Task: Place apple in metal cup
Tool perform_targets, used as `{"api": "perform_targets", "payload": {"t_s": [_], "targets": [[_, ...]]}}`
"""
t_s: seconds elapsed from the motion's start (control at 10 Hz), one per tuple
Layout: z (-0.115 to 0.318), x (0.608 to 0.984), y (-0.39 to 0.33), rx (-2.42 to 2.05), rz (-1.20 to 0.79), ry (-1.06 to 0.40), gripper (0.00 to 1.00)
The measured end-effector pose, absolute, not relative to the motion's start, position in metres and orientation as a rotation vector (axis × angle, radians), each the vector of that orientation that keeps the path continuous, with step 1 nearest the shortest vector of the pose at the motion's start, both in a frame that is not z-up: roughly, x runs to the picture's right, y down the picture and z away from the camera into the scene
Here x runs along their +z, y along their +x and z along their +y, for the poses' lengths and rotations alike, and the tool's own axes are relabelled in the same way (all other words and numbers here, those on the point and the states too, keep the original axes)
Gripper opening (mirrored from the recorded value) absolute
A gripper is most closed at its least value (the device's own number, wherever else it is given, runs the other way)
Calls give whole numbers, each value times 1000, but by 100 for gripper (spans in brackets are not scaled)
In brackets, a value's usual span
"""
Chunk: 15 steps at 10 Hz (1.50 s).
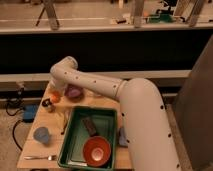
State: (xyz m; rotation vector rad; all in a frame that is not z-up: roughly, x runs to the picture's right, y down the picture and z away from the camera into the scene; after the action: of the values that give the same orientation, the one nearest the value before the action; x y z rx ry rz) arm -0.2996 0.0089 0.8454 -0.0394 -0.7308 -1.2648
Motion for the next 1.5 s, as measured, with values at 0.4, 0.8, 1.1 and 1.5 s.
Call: {"api": "perform_targets", "payload": {"t_s": [0.4, 0.8, 1.1, 1.5], "targets": [[2, 851, -316, -1265, -757, -42, 1], [-2, 853, -335, -1284, -785, -40, 1], [-1, 854, -348, -1309, -808, -47, 3], [2, 855, -354, -1330, -835, -60, 42]]}}
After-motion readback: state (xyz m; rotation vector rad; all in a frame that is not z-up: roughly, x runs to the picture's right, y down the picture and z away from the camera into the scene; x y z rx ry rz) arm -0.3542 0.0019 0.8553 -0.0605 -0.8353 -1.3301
